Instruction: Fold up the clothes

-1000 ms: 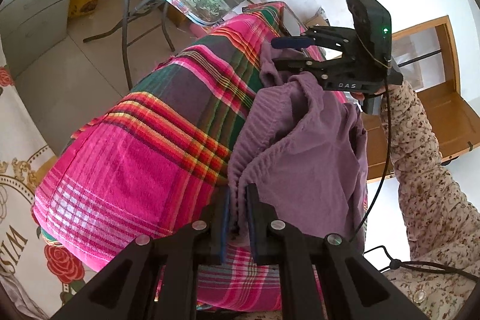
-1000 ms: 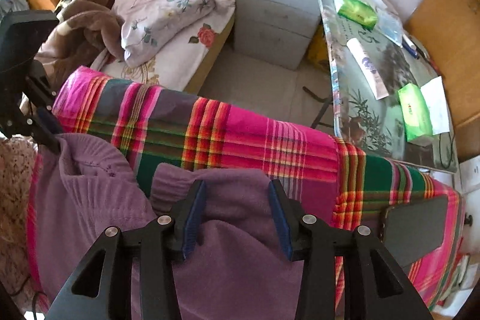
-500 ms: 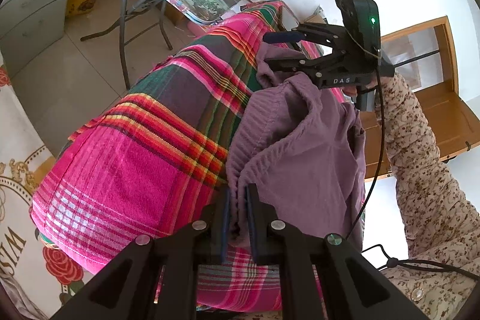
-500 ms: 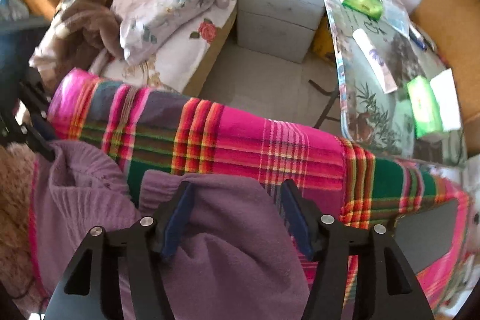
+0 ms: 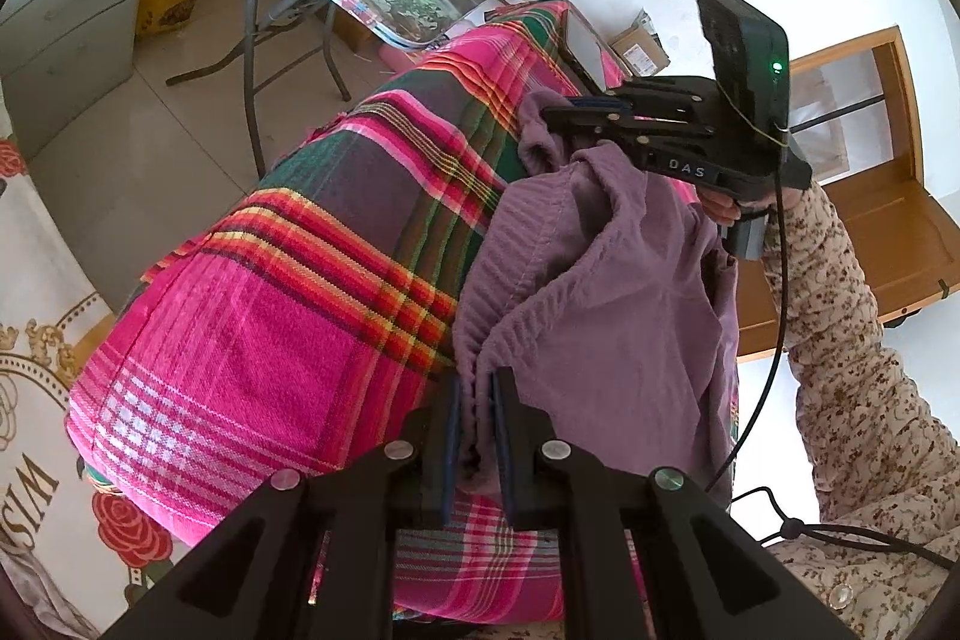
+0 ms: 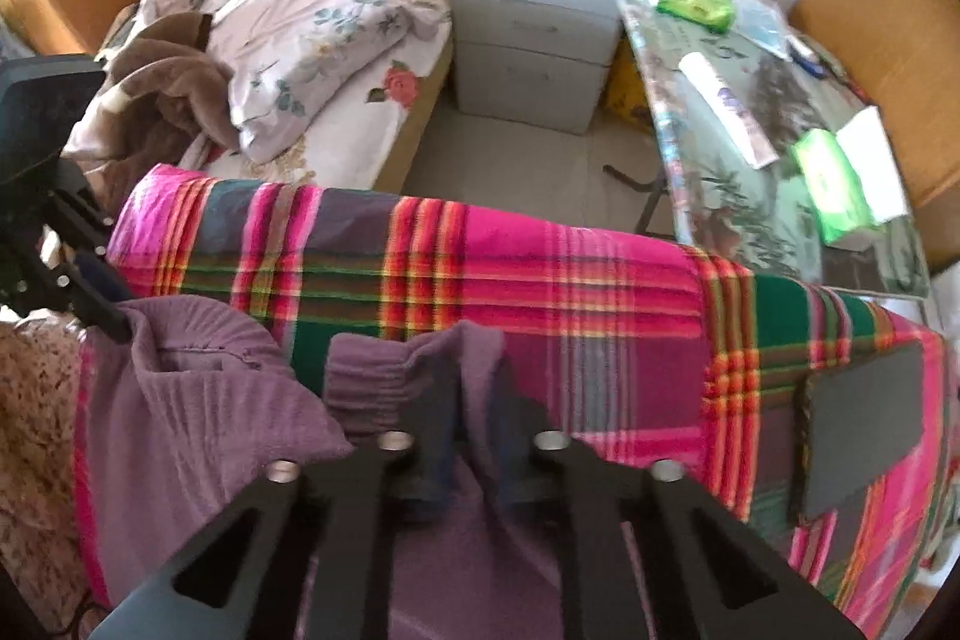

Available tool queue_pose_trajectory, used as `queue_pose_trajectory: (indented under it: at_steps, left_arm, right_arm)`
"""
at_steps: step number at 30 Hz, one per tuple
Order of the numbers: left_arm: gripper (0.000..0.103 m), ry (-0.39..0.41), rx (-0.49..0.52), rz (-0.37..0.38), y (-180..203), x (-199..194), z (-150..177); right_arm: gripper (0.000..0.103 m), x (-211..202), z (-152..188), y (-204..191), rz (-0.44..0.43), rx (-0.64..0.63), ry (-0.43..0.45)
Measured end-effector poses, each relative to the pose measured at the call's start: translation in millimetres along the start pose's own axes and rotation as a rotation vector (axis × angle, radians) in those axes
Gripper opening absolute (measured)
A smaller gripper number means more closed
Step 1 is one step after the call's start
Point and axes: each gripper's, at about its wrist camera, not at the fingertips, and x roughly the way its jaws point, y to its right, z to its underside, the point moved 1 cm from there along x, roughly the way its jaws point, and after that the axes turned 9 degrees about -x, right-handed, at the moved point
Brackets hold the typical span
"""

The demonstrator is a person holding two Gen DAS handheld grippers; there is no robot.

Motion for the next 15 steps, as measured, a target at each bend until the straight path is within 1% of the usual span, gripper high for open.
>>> queue_pose_trajectory:
  at_steps: [4,6,9,11,15]
  left_arm:
    - [0.011,0.005,0.009,-0.015,2,0,1]
    - [0.011,0.008,0.013,-0.024,2,0,1]
    - [0.010,0.018,0.007,-0.028,2,-1,0]
    - [0.010,0.027,0.000,-0.029,3,-3,1]
    - [0.009,0.051,0.003,-0.025,7,-8,0]
  right_arm:
    - [0.006,-24,9,5,0.060,0.064,0.084]
    - [0.005,-40,15,12,0.110,0.114,0.138]
    - [0.005,-62,25,28,0.208,0.207,0.199]
    - [0.005,-72,32,41,0.273,0.281,0.230]
    - [0.005,-77,40,54,0.327,0.345,0.269]
